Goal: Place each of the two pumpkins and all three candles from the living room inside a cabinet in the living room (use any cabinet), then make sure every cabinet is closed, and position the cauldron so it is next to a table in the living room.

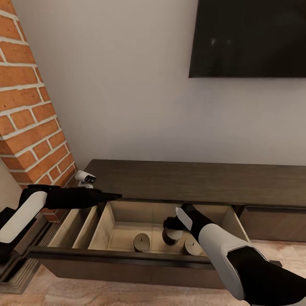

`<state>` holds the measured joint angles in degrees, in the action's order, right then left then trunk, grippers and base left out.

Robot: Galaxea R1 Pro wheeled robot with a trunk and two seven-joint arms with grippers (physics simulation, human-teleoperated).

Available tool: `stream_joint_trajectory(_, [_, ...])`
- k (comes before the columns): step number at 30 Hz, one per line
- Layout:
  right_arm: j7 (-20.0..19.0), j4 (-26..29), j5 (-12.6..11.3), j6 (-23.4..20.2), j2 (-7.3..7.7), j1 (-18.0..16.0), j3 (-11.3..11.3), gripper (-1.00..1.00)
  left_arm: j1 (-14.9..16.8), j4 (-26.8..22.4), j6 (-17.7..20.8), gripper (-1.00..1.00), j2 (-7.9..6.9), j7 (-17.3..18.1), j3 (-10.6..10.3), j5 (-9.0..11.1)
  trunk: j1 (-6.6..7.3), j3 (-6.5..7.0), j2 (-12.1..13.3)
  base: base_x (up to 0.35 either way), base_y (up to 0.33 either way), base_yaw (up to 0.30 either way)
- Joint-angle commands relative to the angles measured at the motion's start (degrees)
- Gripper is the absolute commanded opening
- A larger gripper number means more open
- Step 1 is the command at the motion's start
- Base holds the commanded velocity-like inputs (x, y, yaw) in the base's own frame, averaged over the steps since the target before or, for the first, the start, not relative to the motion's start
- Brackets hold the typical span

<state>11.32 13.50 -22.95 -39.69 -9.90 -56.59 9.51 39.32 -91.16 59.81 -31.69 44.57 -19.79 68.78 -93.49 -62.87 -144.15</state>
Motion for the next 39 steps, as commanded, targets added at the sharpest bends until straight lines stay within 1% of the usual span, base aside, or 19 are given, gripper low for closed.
stream_joint_trajectory(1, [0.6,0.1,-0.7,0.2,0.01,0.0,0.4,-1.00,0.1,0.0,0.2,1.00,-0.04,0.2,-0.1,0.0,0.01,-0.05,0.0,0.000,0.000,0.000])
stream_joint_trajectory(3, [0.9,-0.1,-0.7,1.9,-0.03,0.0,0.4,-1.00,0.1,0.0,0.2,1.00,-0.04,0.2,-0.1,0.0,-0.01,-0.28,0.0,0.000,0.000,0.000])
stream_joint_trajectory(7, [1.0,-0.2,-0.7,3.1,-0.10,0.0,0.4,-1.00,0.1,0.1,0.2,1.00,-0.04,0.2,-0.1,0.0,-0.12,-1.16,-0.1,0.000,0.000,0.000])
stream_joint_trajectory(16, [1.1,-0.3,-0.7,3.6,-0.10,0.0,0.5,-1.00,0.1,0.0,0.2,1.00,-0.04,0.2,-0.1,0.0,-0.12,-1.16,-0.1,0.000,0.000,0.000])
stream_joint_trajectory(20, [1.1,-0.3,-0.7,4.1,-0.10,0.0,0.5,-1.00,0.1,0.0,0.2,1.00,-0.04,0.2,-0.1,0.0,-0.22,-2.05,-0.1,0.000,0.000,0.000])
stream_joint_trajectory(23, [1.1,-0.8,-0.7,5.5,-0.10,0.0,0.5,-1.00,0.1,0.1,0.2,1.00,-0.04,0.2,-0.1,-0.1,-0.30,-2.71,-0.2,0.000,0.000,0.000])
stream_joint_trajectory(29, [1.0,-1.3,-0.8,6.4,-0.10,0.0,1.4,-1.00,0.1,0.0,0.2,1.00,-0.04,0.2,-0.1,-0.1,-0.30,-2.71,-0.2,0.000,0.000,0.000])
stream_joint_trajectory(39, [1.0,-1.4,-0.8,6.5,-0.10,0.0,1.8,-1.00,0.1,0.1,0.2,1.00,-0.04,0.2,-0.1,-0.1,-0.30,-2.71,-0.2,0.000,0.000,0.000])
